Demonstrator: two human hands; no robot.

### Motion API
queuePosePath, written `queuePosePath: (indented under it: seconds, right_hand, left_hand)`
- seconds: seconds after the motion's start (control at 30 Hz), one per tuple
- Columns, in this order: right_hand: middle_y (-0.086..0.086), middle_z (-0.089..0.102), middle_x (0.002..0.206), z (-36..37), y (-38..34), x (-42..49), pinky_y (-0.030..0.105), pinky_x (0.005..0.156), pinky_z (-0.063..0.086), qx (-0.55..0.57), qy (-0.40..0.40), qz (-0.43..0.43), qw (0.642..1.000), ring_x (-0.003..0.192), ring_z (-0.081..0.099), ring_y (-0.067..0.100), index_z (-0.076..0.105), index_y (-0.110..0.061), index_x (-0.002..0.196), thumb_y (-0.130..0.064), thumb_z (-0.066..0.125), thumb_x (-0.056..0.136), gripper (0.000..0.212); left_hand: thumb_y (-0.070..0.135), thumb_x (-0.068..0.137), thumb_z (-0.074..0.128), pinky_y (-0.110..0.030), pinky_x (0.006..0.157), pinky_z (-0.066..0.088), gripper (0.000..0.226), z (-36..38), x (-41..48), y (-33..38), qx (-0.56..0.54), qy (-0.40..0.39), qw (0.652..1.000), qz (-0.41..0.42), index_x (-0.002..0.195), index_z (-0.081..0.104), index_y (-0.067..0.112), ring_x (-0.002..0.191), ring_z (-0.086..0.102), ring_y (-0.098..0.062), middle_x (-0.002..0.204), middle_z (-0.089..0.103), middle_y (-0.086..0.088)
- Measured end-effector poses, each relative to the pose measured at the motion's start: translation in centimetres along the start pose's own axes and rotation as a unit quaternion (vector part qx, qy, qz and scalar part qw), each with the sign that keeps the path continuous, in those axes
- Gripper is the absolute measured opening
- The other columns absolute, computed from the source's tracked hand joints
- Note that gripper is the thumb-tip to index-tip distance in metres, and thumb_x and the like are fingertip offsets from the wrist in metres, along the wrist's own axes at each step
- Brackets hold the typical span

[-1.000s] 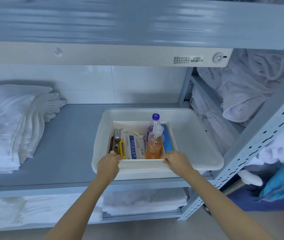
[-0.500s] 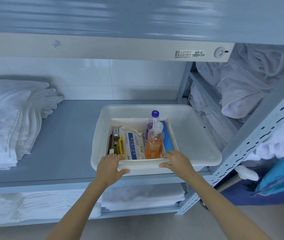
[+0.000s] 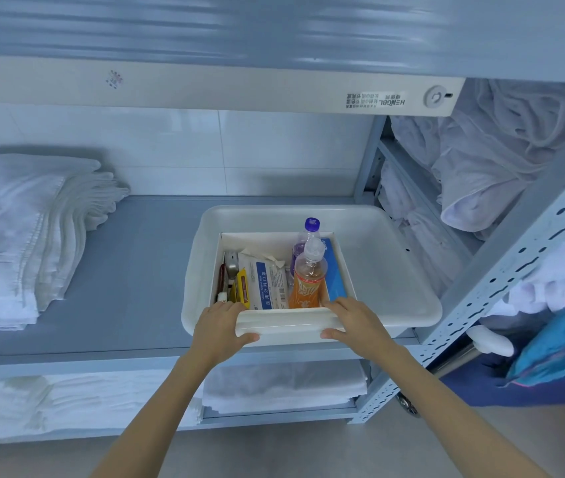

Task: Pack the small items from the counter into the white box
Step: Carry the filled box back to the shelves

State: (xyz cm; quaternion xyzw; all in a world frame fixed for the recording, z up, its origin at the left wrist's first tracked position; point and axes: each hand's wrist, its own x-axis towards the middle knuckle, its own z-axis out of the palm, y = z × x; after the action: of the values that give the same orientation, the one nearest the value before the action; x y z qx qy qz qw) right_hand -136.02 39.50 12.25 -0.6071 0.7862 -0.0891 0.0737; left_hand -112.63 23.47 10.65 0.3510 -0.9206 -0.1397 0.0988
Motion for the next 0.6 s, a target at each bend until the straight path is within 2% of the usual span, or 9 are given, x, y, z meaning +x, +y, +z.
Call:
queuePosePath:
  seconds: [0.1, 0.17, 0.27, 0.37, 0.6]
  right_hand:
    - [0.005, 0.051, 0.128, -0.1, 1.4, -1.0, 0.034, 0.097, 0.037, -0.006, 0.065, -0.003, 0.998, 0.116, 0.048, 0.023, 0.049, -0.016, 0.131, -0.041, 0.069, 0.079, 0.062]
    - [0.008, 0.054, 0.122, -0.7, 3.0, -1.9, 0.036, 0.090, 0.042, -0.007, 0.113, 0.038, 0.993, 0.108, 0.052, 0.027, 0.056, -0.011, 0.122, -0.039, 0.075, 0.072, 0.061]
    - [0.006, 0.053, 0.119, -1.2, 4.9, -3.4, 0.033, 0.083, 0.044, -0.016, 0.089, 0.104, 0.990, 0.102, 0.054, 0.025, 0.054, -0.010, 0.120, -0.046, 0.072, 0.073, 0.062]
    - [0.002, 0.056, 0.116, -0.8, 5.6, -4.2, 0.030, 0.084, 0.041, -0.042, 0.040, 0.122, 0.991, 0.103, 0.052, 0.020, 0.053, -0.013, 0.120, -0.052, 0.059, 0.082, 0.055]
    - [0.005, 0.061, 0.104, -0.7, 5.7, -3.9, 0.032, 0.076, 0.041, -0.039, 0.061, 0.130, 0.989, 0.094, 0.054, 0.023, 0.061, -0.011, 0.107, -0.043, 0.056, 0.087, 0.038]
  left_hand:
    - [0.038, 0.068, 0.079, -0.038, 0.087, 0.043, 0.055, 0.6, -0.9, -0.2, -0.011, 0.068, 0.997, 0.039, 0.115, 0.060, 0.016, 0.103, 0.057, -0.024, 0.111, 0.062, -0.001]
    - [0.025, 0.060, 0.087, -0.039, 0.078, 0.050, 0.049, 0.8, -1.7, 0.0, -0.002, 0.128, 0.990, 0.066, 0.102, 0.065, 0.014, 0.092, 0.060, -0.025, 0.101, 0.064, -0.002]
    - [0.017, 0.054, 0.090, -0.034, 0.069, 0.053, 0.040, 1.1, -2.5, 0.7, 0.016, 0.159, 0.982, 0.098, 0.088, 0.068, 0.014, 0.080, 0.062, -0.023, 0.089, 0.065, -0.002]
    - [0.020, 0.054, 0.090, -0.034, 0.069, 0.055, 0.043, 1.7, -2.6, 1.5, 0.006, 0.152, 0.986, 0.072, 0.091, 0.069, 0.012, 0.080, 0.063, -0.024, 0.090, 0.067, -0.003]
    - [0.009, 0.060, 0.086, -0.039, 0.074, 0.051, 0.031, 2.4, -2.0, 2.9, -0.075, 0.147, 0.986, -0.022, 0.087, 0.072, 0.010, 0.083, 0.062, -0.028, 0.087, 0.069, -0.004]
